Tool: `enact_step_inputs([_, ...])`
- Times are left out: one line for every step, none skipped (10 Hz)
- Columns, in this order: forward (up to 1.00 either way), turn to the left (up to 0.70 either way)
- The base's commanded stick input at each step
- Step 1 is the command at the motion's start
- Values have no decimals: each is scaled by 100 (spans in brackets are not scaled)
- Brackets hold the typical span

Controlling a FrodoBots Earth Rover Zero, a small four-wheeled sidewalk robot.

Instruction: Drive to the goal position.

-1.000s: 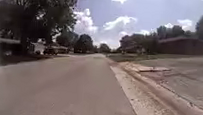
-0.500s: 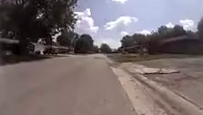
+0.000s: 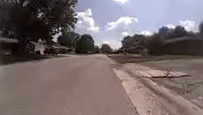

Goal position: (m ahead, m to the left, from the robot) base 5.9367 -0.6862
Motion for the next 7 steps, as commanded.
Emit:
enact_step_inputs([70,0])
enact_step_inputs([70,0])
enact_step_inputs([70,0])
enact_step_inputs([70,0])
enact_step_inputs([70,0])
enact_step_inputs([70,0])
enact_step_inputs([70,0])
